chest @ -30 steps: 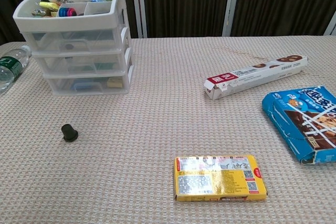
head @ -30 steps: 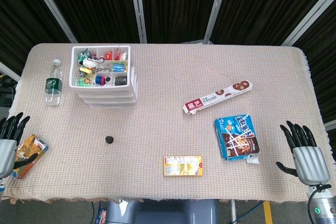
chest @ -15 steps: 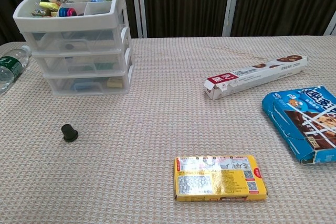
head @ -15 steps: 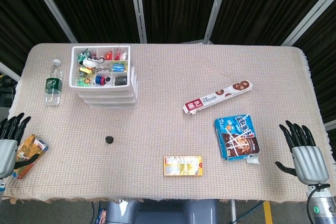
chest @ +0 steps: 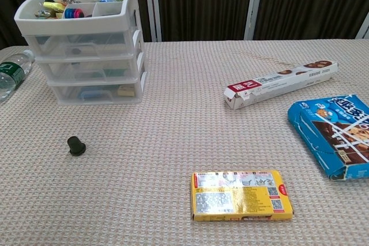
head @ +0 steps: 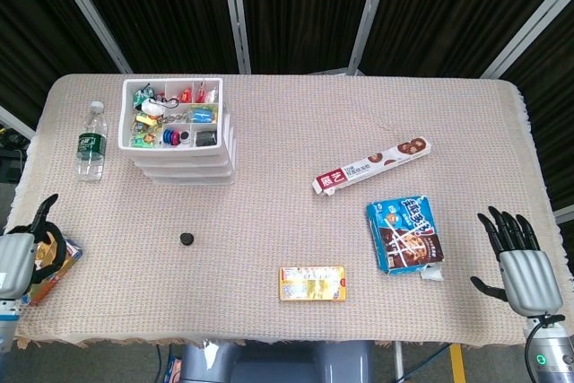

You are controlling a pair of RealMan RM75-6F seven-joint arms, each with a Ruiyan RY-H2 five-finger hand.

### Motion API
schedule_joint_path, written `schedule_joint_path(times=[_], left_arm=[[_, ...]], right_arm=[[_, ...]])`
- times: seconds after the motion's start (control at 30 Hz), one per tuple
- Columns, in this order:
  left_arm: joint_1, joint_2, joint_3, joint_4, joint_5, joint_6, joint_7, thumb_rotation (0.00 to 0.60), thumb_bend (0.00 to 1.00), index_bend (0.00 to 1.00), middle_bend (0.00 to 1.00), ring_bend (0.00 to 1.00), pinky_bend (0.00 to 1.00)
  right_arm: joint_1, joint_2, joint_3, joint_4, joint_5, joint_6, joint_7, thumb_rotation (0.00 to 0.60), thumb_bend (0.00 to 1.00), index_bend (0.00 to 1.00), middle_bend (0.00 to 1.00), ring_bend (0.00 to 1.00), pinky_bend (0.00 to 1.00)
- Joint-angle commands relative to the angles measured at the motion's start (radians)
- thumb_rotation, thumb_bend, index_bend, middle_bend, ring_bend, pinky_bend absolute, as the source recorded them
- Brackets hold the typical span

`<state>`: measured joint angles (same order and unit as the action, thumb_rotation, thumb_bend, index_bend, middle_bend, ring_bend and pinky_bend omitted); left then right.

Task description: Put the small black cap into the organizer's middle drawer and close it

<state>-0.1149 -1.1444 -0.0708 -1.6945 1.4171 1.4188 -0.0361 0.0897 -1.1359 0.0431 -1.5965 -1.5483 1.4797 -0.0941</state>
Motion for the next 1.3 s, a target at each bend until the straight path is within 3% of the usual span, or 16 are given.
schedule_joint_path(times=[0.03,0.3,0.67,0.97,1.3], left_arm=[[-0.056,0.04,-0.045,-0.119,-0.141,-0.155,-0.108,0.6,0.79,0.0,0.89,0.8,0.71],[-0.19,0.101,-0.131,-0.224,-0.419,-0.469,-0.255,0.6,0.95,0.0,0.93,0.84,0.74],[-0.359,0.082,-0.216,-0.154,-0.703,-0.723,-0.325,0.6,0.98,0.0,0.93,0.84,0.75],[-0.459,0.016,-0.231,-0.071,-0.819,-0.811,-0.34,0.6,0.98,0.0,0.93,0.84,0.75],[-0.508,-0.058,-0.221,-0.033,-0.861,-0.831,-0.348,0.6,0.98,0.02,0.93,0.84,0.75]], right_arm=[[-0.001,0.001,0.0,0.0,0.002,0.0,0.002,0.6,0.0,0.06,0.0,0.0,0.0],[0.001,0.004,-0.001,-0.003,0.004,-0.006,0.005,0.6,0.0,0.07,0.0,0.0,0.0],[0.003,0.007,-0.002,-0.006,0.008,-0.013,0.01,0.6,0.0,0.07,0.0,0.0,0.0],[0.003,0.008,-0.002,-0.007,0.007,-0.014,0.015,0.6,0.0,0.07,0.0,0.0,0.0],[0.004,0.007,-0.002,-0.004,0.002,-0.011,0.026,0.6,0.0,0.07,0.0,0.0,0.0]])
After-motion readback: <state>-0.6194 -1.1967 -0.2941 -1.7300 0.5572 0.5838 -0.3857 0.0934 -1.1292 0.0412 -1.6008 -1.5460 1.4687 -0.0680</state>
